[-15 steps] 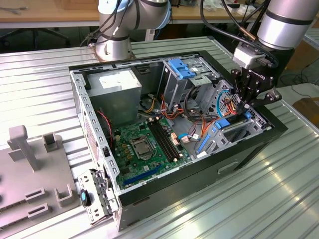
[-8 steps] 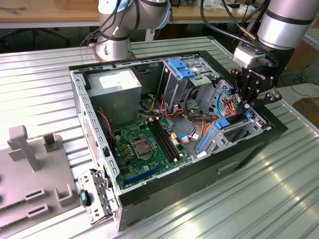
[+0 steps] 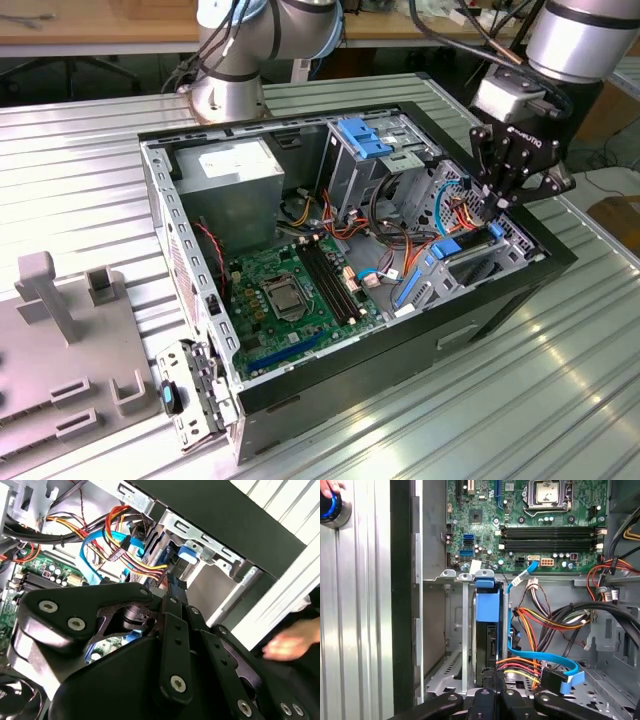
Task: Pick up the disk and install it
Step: 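Insert the second disk wire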
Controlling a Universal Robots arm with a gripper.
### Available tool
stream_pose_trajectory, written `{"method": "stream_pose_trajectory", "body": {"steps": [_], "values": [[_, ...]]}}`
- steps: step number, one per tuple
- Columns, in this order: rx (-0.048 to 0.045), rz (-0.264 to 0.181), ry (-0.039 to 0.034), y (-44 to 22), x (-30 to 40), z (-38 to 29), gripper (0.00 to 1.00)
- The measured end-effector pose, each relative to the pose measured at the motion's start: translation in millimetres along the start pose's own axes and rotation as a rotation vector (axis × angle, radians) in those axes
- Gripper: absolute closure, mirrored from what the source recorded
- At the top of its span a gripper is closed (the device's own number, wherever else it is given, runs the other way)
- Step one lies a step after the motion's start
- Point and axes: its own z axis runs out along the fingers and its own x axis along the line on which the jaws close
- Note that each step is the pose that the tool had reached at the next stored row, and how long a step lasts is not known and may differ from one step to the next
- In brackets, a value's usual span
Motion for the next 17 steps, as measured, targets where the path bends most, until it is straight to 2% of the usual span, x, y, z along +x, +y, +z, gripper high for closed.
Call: {"method": "stream_pose_trajectory", "body": {"steps": [3, 10, 11, 12, 13, 15, 16, 17], "values": [[0.0000, 0.000, -0.0001, -0.9, 1.8, -12.8, 0.89], [0.0001, -0.010, -0.0008, 1.9, 1.5, -13.8, 0.89], [0.0000, -0.011, 0.0059, 1.8, 1.2, -14.2, 0.89], [-0.0001, -0.014, 0.0219, 1.7, 1.3, -16.3, 0.89], [-0.0002, -0.015, 0.0320, 1.4, -0.8, -20.7, 0.89], [-0.0004, -0.016, 0.0433, 1.1, -3.2, -25.0, 0.89], [-0.0006, -0.018, 0.0618, 0.8, -6.4, -28.4, 0.89], [-0.0012, -0.020, 0.0923, 0.7, -9.9, -29.3, 0.89]]}}
